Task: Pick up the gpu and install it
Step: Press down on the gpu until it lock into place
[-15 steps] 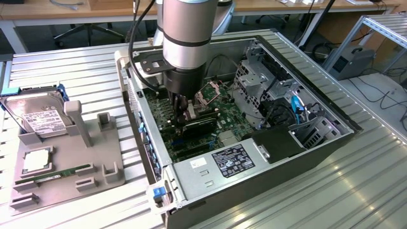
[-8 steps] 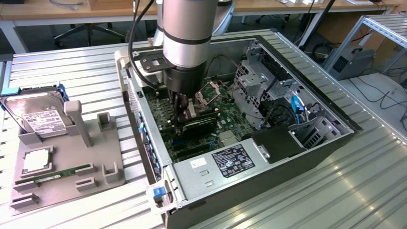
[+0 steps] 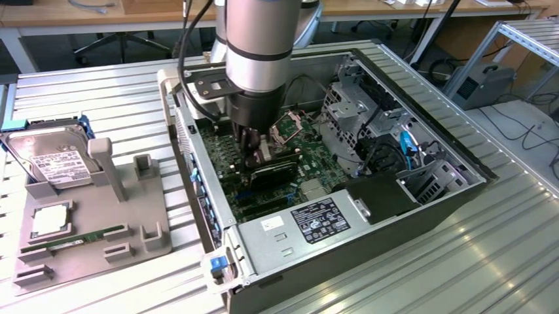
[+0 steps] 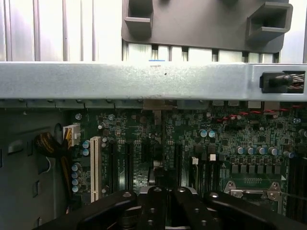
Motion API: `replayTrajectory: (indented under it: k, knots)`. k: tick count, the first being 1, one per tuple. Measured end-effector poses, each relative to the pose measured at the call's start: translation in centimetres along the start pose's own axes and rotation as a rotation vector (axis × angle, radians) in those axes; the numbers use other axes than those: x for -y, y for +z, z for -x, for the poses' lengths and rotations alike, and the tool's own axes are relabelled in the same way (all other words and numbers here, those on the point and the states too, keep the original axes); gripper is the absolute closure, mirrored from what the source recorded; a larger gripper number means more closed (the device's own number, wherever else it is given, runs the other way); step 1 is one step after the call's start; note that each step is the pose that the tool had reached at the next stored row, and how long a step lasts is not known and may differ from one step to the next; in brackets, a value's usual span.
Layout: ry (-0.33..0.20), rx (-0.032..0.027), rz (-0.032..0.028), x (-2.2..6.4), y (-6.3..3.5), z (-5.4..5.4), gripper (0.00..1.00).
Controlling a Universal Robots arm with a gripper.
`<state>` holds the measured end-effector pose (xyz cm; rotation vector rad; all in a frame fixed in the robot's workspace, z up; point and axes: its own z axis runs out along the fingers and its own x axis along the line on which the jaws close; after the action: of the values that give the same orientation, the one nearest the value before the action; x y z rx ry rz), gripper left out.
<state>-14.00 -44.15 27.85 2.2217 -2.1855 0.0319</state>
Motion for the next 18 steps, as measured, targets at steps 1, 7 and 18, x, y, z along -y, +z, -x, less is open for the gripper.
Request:
replayTrajectory:
  k: [1,7,18]
  knots:
    - [0.0,0.0,0.0,0.06,0.0,0.0,0.89]
    - [0.0,0.0,0.0,0.4,0.0,-0.03,0.89]
    - [0.0,0.0,0.0,0.99,0.0,-0.04,0.89]
